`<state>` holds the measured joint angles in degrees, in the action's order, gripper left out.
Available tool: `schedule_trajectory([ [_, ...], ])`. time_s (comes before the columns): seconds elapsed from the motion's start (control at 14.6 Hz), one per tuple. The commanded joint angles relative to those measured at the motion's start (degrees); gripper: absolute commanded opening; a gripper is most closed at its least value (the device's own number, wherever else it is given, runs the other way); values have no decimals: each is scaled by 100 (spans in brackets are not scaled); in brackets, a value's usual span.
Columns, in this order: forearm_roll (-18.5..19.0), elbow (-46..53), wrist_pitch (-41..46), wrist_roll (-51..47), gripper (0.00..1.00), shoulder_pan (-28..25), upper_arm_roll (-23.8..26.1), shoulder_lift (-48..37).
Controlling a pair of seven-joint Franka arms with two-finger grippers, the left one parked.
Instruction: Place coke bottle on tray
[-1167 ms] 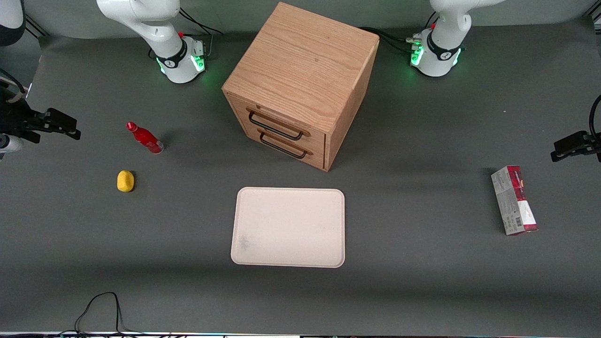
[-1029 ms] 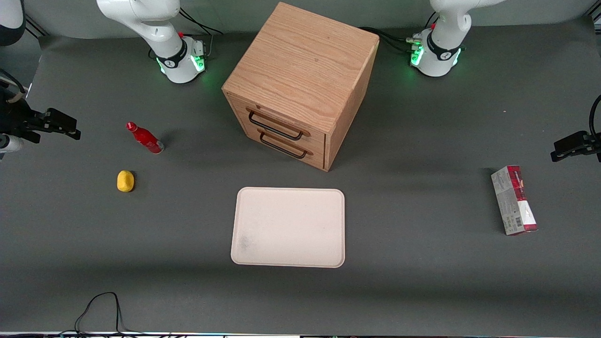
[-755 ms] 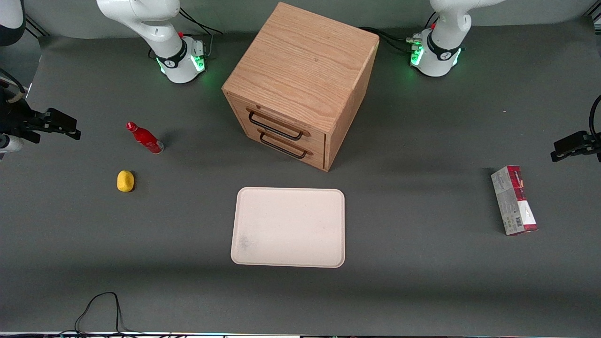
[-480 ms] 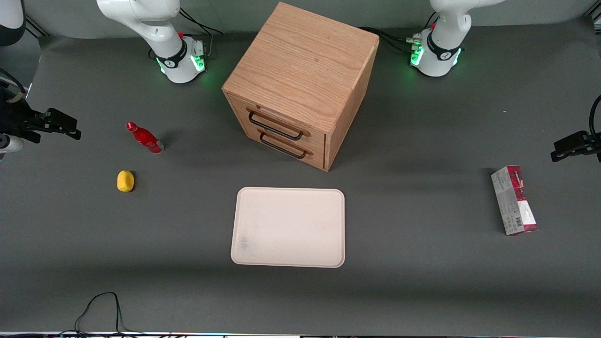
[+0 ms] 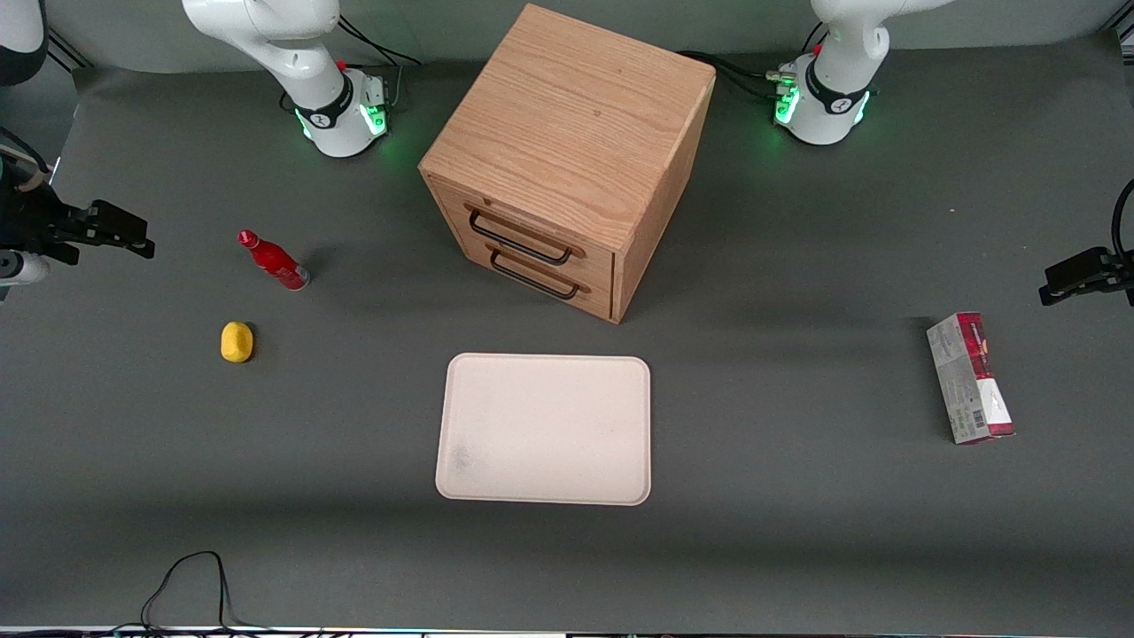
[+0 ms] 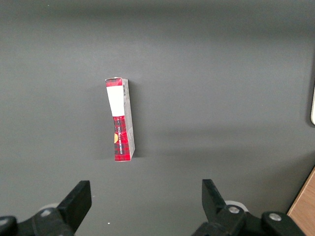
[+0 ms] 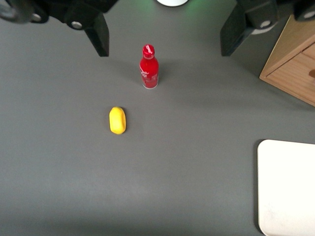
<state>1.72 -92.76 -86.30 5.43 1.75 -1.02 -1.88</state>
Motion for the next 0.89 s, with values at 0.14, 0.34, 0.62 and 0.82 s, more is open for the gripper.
schedule_trajectory([
  [0.14, -101, -837, 175, 29, 100, -78, -258, -1145],
  [0.34, -101, -1655, -70, 37, 100, -78, -320, -1840],
  [0.62, -92, -2858, -588, 160, 100, -79, -469, -2754],
  [0.82, -22, -3213, -765, 257, 100, -78, -618, -2941],
])
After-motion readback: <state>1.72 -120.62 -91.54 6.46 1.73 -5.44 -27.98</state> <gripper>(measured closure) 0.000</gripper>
